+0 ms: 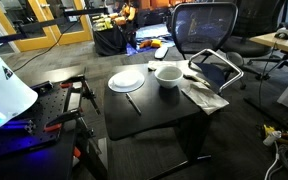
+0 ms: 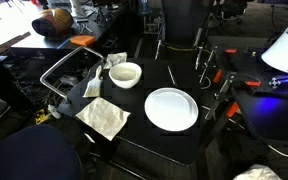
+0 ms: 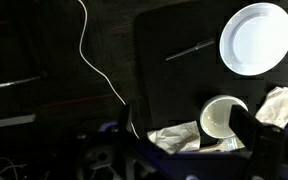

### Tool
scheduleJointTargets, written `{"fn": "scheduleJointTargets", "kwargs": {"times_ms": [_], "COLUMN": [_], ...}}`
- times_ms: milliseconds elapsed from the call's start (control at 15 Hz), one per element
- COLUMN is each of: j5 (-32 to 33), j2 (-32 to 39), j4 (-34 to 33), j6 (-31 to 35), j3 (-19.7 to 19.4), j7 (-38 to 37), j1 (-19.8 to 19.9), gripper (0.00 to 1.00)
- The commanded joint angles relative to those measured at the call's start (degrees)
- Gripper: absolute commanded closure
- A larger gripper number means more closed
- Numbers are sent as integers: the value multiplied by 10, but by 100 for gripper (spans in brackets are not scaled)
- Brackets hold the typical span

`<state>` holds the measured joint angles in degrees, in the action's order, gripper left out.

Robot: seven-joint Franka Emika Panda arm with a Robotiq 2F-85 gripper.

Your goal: Put the pen in the bowl

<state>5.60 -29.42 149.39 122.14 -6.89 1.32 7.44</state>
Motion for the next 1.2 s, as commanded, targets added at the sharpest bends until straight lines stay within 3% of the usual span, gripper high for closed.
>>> {"fn": "scheduleJointTargets", "kwargs": {"times_ms": [0,333,600,1133], "j5": [-42,-108,-143,-132], "j2": [-2,26,86,203], "j4": [44,99,101,81], "j6": [38,116,162,215], "j3": [15,39,65,90], "j7": [-56,-106,-140,-223], "j1": [-6,-25,-46,-50], "gripper": [0,0,0,0]}}
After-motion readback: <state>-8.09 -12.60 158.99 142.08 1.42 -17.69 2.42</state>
